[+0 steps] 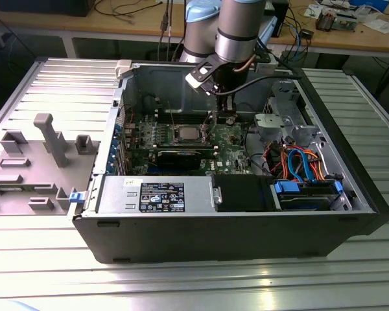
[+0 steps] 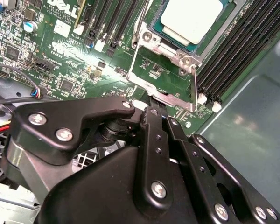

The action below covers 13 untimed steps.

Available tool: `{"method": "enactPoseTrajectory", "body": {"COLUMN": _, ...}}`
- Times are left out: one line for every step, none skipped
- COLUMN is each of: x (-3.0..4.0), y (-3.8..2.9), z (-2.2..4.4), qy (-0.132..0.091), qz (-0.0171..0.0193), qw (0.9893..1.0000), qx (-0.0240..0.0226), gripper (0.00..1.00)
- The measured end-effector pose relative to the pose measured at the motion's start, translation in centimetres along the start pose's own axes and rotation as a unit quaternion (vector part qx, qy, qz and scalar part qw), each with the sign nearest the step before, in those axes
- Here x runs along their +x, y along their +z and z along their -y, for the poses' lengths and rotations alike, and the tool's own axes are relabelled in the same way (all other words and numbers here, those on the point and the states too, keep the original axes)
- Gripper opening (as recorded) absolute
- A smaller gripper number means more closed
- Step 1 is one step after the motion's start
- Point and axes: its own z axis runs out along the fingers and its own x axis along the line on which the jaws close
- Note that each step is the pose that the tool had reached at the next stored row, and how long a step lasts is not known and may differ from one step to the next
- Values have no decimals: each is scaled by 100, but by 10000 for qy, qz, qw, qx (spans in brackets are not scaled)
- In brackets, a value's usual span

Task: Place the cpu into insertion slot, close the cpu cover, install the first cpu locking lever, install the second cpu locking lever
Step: 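Close the cpu cover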

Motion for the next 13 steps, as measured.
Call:
{"method": "enactPoseTrajectory", "body": {"x": 0, "y": 0, "z": 2, "qy": 0, "qz": 0, "qw": 10000, "qx": 0, "gripper": 11}}
{"method": "enactPoseTrajectory", "body": {"x": 0, "y": 0, "z": 3, "qy": 0, "qz": 0, "qw": 10000, "qx": 0, "gripper": 11}}
{"method": "enactPoseTrajectory", "body": {"x": 0, "y": 0, "z": 5, "qy": 0, "qz": 0, "qw": 10000, "qx": 0, "gripper": 11}}
{"method": "enactPoseTrajectory", "body": {"x": 0, "y": 0, "z": 7, "qy": 0, "qz": 0, "qw": 10000, "qx": 0, "gripper": 11}}
{"method": "enactPoseTrajectory", "body": {"x": 0, "y": 0, "z": 9, "qy": 0, "qz": 0, "qw": 10000, "qx": 0, "gripper": 11}}
{"method": "enactPoseTrajectory", "body": {"x": 0, "y": 0, "z": 10, "qy": 0, "qz": 0, "qw": 10000, "qx": 0, "gripper": 11}}
{"method": "enactPoseTrajectory", "body": {"x": 0, "y": 0, "z": 11, "qy": 0, "qz": 0, "qw": 10000, "qx": 0, "gripper": 11}}
{"method": "enactPoseTrajectory", "body": {"x": 0, "y": 0, "z": 13, "qy": 0, "qz": 0, "qw": 10000, "qx": 0, "gripper": 11}}
{"method": "enactPoseTrajectory", "body": {"x": 0, "y": 0, "z": 15, "qy": 0, "qz": 0, "qw": 10000, "qx": 0, "gripper": 11}}
{"method": "enactPoseTrajectory", "body": {"x": 0, "y": 0, "z": 17, "qy": 0, "qz": 0, "qw": 10000, "qx": 0, "gripper": 11}}
{"method": "enactPoseTrajectory", "body": {"x": 0, "y": 0, "z": 18, "qy": 0, "qz": 0, "qw": 10000, "qx": 0, "gripper": 11}}
{"method": "enactPoseTrajectory", "body": {"x": 0, "y": 0, "z": 20, "qy": 0, "qz": 0, "qw": 10000, "qx": 0, "gripper": 11}}
{"method": "enactPoseTrajectory", "body": {"x": 0, "y": 0, "z": 21, "qy": 0, "qz": 0, "qw": 10000, "qx": 0, "gripper": 11}}
